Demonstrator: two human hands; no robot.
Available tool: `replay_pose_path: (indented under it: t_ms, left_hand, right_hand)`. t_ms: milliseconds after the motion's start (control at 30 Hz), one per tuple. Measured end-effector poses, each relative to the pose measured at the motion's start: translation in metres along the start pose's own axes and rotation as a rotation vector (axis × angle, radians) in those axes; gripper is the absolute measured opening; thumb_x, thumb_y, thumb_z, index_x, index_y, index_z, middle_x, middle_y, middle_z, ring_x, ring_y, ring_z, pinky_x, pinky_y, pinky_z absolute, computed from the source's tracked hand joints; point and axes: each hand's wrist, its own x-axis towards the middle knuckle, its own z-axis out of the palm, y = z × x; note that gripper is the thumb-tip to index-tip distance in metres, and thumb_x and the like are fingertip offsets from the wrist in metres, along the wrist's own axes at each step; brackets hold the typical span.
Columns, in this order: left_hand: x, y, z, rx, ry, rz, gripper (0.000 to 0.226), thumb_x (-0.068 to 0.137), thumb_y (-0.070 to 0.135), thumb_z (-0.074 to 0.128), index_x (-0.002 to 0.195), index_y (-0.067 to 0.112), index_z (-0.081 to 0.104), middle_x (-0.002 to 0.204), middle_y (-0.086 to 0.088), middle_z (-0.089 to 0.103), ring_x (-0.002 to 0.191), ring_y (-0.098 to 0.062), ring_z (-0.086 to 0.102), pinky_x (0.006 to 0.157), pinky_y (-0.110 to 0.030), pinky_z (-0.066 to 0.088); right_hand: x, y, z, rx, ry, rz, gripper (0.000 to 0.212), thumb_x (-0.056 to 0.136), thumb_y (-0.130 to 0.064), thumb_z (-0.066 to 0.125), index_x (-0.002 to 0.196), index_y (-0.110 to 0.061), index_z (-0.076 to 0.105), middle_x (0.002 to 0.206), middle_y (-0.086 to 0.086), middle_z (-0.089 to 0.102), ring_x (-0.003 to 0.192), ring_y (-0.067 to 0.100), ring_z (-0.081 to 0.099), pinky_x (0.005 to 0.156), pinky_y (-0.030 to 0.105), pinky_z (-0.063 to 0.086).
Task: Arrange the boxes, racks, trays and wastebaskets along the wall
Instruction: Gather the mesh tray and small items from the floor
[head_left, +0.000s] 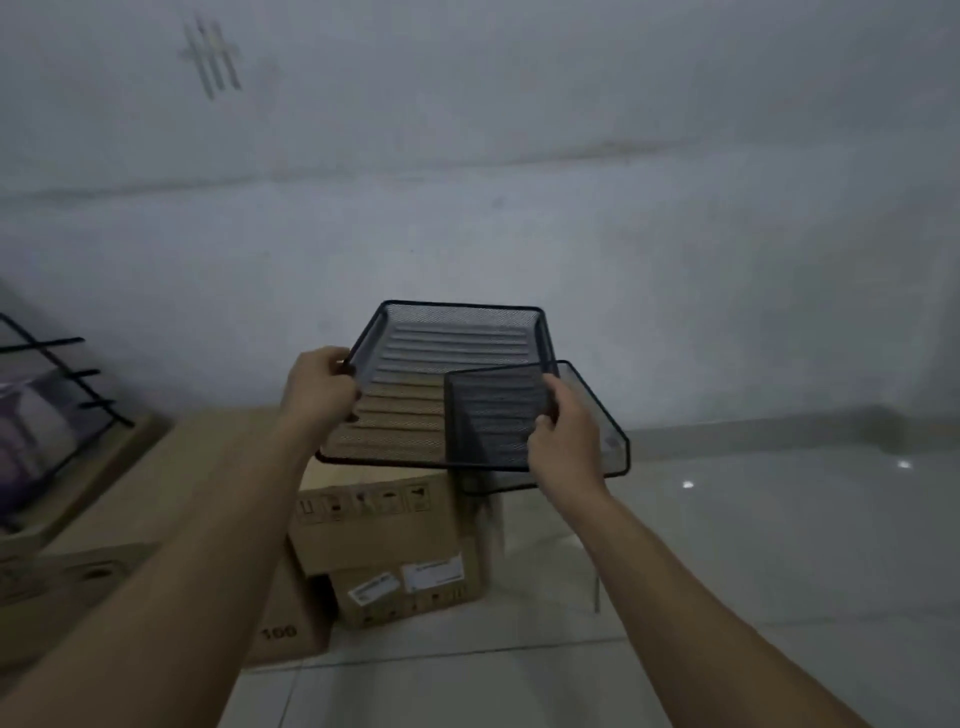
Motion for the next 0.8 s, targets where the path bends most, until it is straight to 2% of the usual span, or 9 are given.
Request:
replay_pose_path:
  t_ms: [167, 233, 300, 400, 467, 533, 633, 733, 800]
  left_hand:
    - [0.027, -0.06, -0.04, 0.047, 0.14, -0.038, 0.042, 0.087, -0.012, 0.047, 0.122, 0.003, 0.065, 0.115, -0.011, 0.064, 0.076, -0.034, 0.069, 0.069, -0.051, 0.06]
    - [0.04, -0.074, -0.051, 0.021, 0.168, -0.054, 0.041, 0.086, -0.011, 0.048, 0.12, 0.003, 0.066, 0.116, -0.014, 0.064, 0.075, -0.032, 0.068, 0.07, -0.052, 0.06]
    - [0.051, -0.086, -0.059, 0.029, 0.173, -0.066, 0.041, 0.085, -0.01, 0.046, 0.118, 0.004, 0.067, 0.113, -0.014, 0.064, 0.081, -0.031, 0.067, 0.073, -0.05, 0.06]
    - [0.056, -0.102, -0.068, 0.116, 0.058, -0.091, 0.03, 0.084, -0.002, 0.053, 0.106, 0.008, 0.071, 0.103, -0.011, 0.069, 0.093, -0.03, 0.065, 0.083, -0.042, 0.057]
    - [0.052, -0.115, -0.069, 0.186, -0.056, -0.115, 0.013, 0.081, 0.005, 0.06, 0.083, 0.009, 0.072, 0.085, -0.008, 0.071, 0.086, -0.027, 0.066, 0.075, -0.035, 0.054]
    - [0.046, -0.126, -0.068, 0.228, -0.132, -0.132, 0.012, 0.081, 0.005, 0.062, 0.071, 0.005, 0.069, 0.072, -0.008, 0.067, 0.074, -0.024, 0.064, 0.063, -0.029, 0.047]
    - [0.049, -0.138, -0.068, 0.29, -0.164, -0.141, 0.013, 0.08, 0.006, 0.061, 0.083, 0.001, 0.072, 0.085, -0.016, 0.071, 0.085, -0.029, 0.066, 0.071, -0.035, 0.053]
    - [0.052, -0.13, -0.063, 0.344, -0.154, -0.125, 0.014, 0.076, 0.015, 0.062, 0.086, 0.01, 0.071, 0.091, -0.01, 0.071, 0.092, -0.027, 0.065, 0.077, -0.035, 0.051]
    - [0.051, -0.116, -0.053, 0.409, -0.086, -0.053, 0.02, 0.083, 0.016, 0.059, 0.1, 0.013, 0.069, 0.103, -0.007, 0.068, 0.1, -0.026, 0.062, 0.081, -0.032, 0.048]
  right_hand:
    - [-0.003, -0.004, 0.058, -0.202, -0.14, -0.075, 0.051, 0.098, -0.009, 0.049, 0.147, -0.02, 0.04, 0.141, 0.003, 0.038, 0.109, 0.013, 0.047, 0.089, 0.02, 0.038]
    - [-0.001, -0.005, 0.078, -0.231, -0.163, -0.107, 0.051, 0.097, -0.015, 0.053, 0.146, -0.018, 0.042, 0.144, 0.006, 0.035, 0.118, 0.019, 0.049, 0.096, 0.026, 0.043]
    - [0.002, -0.001, 0.096, -0.256, -0.233, -0.105, 0.058, 0.095, -0.026, 0.059, 0.148, -0.017, 0.038, 0.152, 0.005, 0.026, 0.134, 0.023, 0.039, 0.107, 0.031, 0.04]
    - [0.005, 0.011, 0.118, -0.35, -0.365, -0.07, 0.071, 0.089, -0.048, 0.061, 0.148, -0.018, 0.035, 0.156, 0.0, 0.013, 0.142, 0.023, 0.024, 0.112, 0.035, 0.035]
    - [0.005, 0.019, 0.13, -0.523, -0.417, -0.122, 0.067, 0.086, -0.055, 0.06, 0.141, -0.019, 0.044, 0.153, 0.002, 0.02, 0.141, 0.026, 0.022, 0.113, 0.039, 0.034]
    - [0.005, 0.023, 0.137, -0.707, -0.468, -0.184, 0.063, 0.086, -0.056, 0.059, 0.135, -0.017, 0.052, 0.151, 0.004, 0.029, 0.139, 0.028, 0.019, 0.115, 0.041, 0.027]
    - [0.004, 0.023, 0.139, -0.785, -0.485, -0.204, 0.061, 0.086, -0.057, 0.057, 0.134, -0.02, 0.055, 0.153, 0.002, 0.031, 0.14, 0.029, 0.018, 0.116, 0.043, 0.022]
    - [0.003, 0.022, 0.13, -0.795, -0.423, -0.248, 0.06, 0.087, -0.055, 0.057, 0.137, -0.023, 0.053, 0.156, 0.001, 0.028, 0.141, 0.026, 0.018, 0.115, 0.041, 0.021]
    - [0.003, 0.019, 0.119, -0.795, -0.357, -0.289, 0.056, 0.088, -0.053, 0.057, 0.136, -0.024, 0.053, 0.154, 0.0, 0.032, 0.139, 0.023, 0.022, 0.112, 0.04, 0.022]
